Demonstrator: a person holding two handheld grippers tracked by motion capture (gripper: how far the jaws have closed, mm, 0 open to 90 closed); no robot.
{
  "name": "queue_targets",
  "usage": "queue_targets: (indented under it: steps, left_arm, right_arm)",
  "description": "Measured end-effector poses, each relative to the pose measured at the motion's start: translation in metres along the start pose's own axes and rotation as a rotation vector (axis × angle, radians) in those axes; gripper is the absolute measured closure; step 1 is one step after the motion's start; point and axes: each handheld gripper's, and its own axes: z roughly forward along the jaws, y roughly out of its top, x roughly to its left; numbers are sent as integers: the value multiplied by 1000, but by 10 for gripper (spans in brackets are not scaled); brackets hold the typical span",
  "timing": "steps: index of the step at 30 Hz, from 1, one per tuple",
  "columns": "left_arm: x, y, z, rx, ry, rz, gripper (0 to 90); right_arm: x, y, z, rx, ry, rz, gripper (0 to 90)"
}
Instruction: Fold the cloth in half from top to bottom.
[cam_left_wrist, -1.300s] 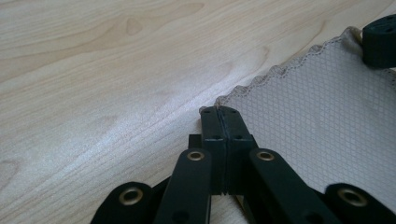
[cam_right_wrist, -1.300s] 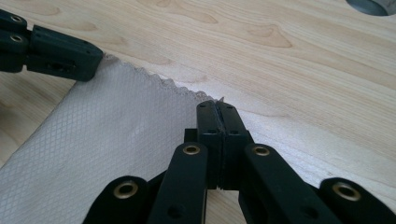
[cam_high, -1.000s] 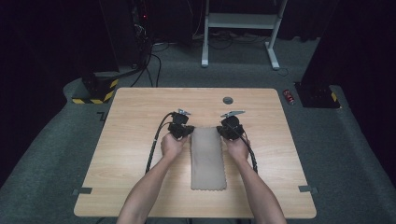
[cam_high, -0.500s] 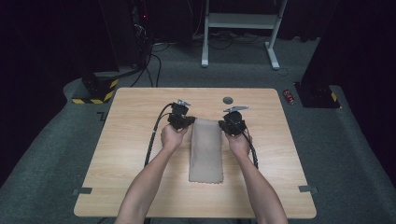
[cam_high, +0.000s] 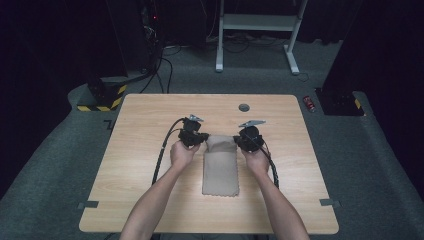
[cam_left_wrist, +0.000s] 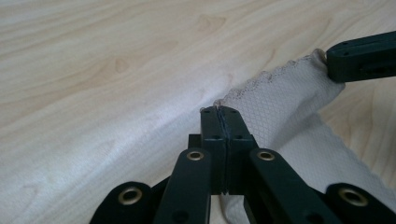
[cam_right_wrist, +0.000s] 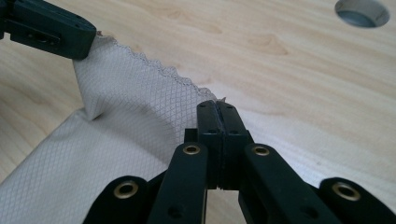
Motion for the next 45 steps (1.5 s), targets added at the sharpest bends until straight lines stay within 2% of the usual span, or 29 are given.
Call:
queue_targets:
  steps: [9, 12, 14, 28, 34, 45]
  left_arm:
    - [-9, -16, 1, 4, -34, 3, 894]
    - [-12, -18, -3, -8, -45, -1, 894]
    - [-14, -18, -5, -8, -42, 11, 894]
    - [-18, -25, -21, -28, -48, 31, 894]
    - [-22, -26, -26, -33, -53, 45, 894]
    - [-22, -33, -33, -39, -71, 44, 895]
  right_arm:
    - [2, -19, -6, 17, 24, -8, 898]
    - [1, -21, -10, 8, 30, -3, 898]
    - [2, -22, -12, 4, 37, -6, 898]
    - [16, -27, -26, -16, 54, -57, 898]
    - [16, -29, -32, -28, 62, -56, 898]
    - [20, -33, -36, -36, 84, -61, 898]
